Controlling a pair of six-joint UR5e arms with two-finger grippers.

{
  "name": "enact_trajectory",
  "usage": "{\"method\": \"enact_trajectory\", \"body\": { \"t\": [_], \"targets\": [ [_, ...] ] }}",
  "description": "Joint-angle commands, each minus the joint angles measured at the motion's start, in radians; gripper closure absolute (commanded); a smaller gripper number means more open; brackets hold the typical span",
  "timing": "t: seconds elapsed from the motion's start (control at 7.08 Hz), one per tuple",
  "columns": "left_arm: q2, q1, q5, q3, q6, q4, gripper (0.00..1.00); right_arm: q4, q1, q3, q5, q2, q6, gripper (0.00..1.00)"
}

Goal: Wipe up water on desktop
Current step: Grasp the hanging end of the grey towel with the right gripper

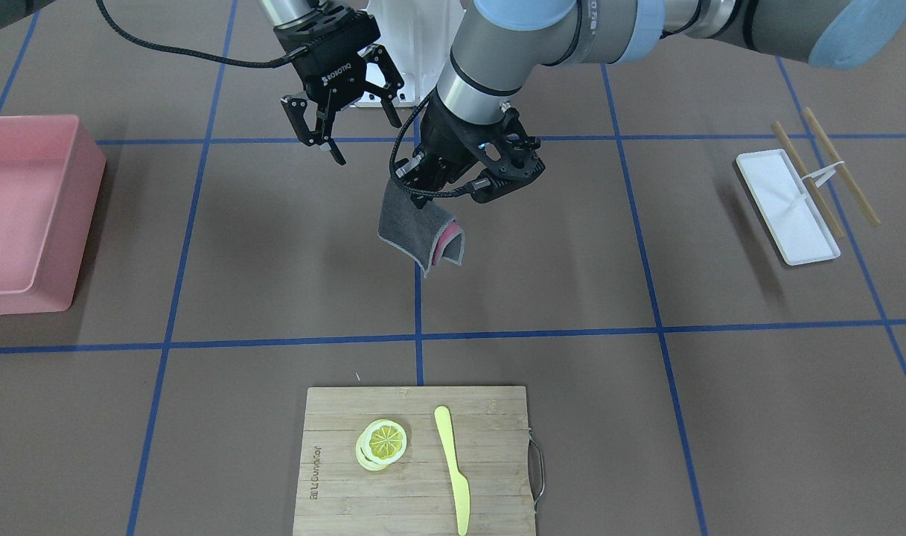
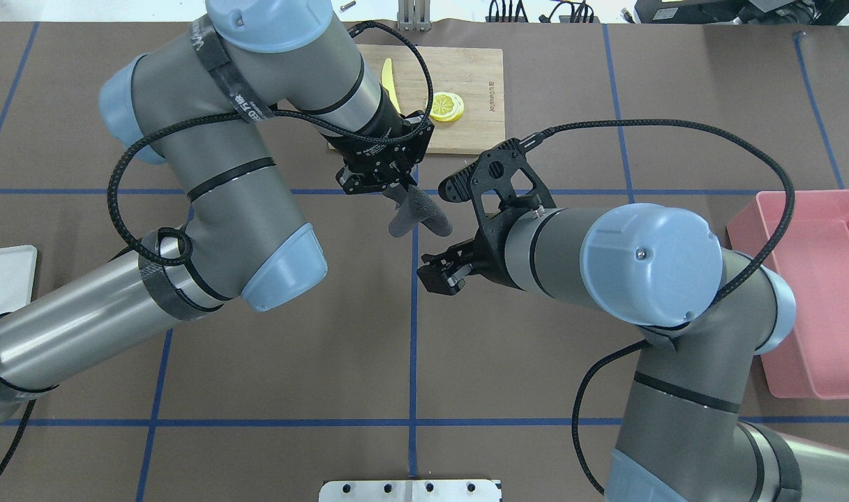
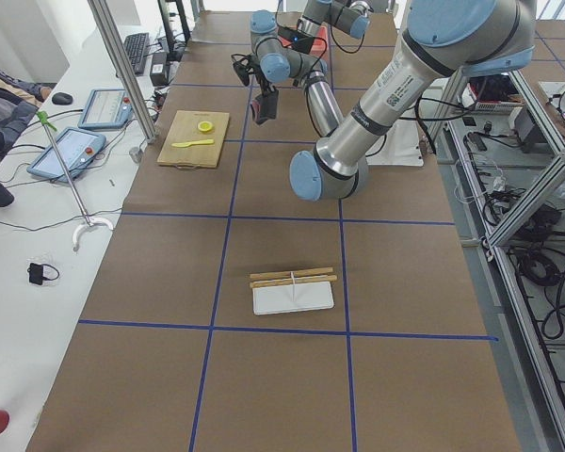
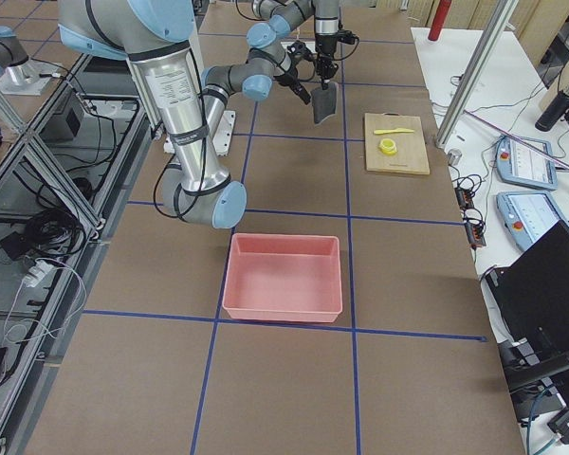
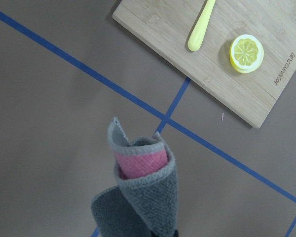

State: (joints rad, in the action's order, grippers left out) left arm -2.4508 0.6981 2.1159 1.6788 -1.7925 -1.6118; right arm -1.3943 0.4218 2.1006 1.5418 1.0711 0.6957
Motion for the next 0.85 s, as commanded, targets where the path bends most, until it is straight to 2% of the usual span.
{"method": "enact_trajectory", "body": {
  "t": [0.0,0.14,0.71],
  "targets": [
    [-0.007,-0.027,-0.001,0.007,-0.018,0.0,1.0,0.011,-0.023,-0.008,-0.037,0.001,0.005,0.03],
    [-0.007,-0.044,-0.001,0.01,-0.021,0.0,1.0,0.012,-0.025,-0.01,-0.037,0.001,0.005,0.05],
    [-0.005,-0.072,0.009,0.033,-0.059,-0.014,1.0,0.035,-0.034,-0.011,-0.051,0.007,0.007,0.28]
  ]
}}
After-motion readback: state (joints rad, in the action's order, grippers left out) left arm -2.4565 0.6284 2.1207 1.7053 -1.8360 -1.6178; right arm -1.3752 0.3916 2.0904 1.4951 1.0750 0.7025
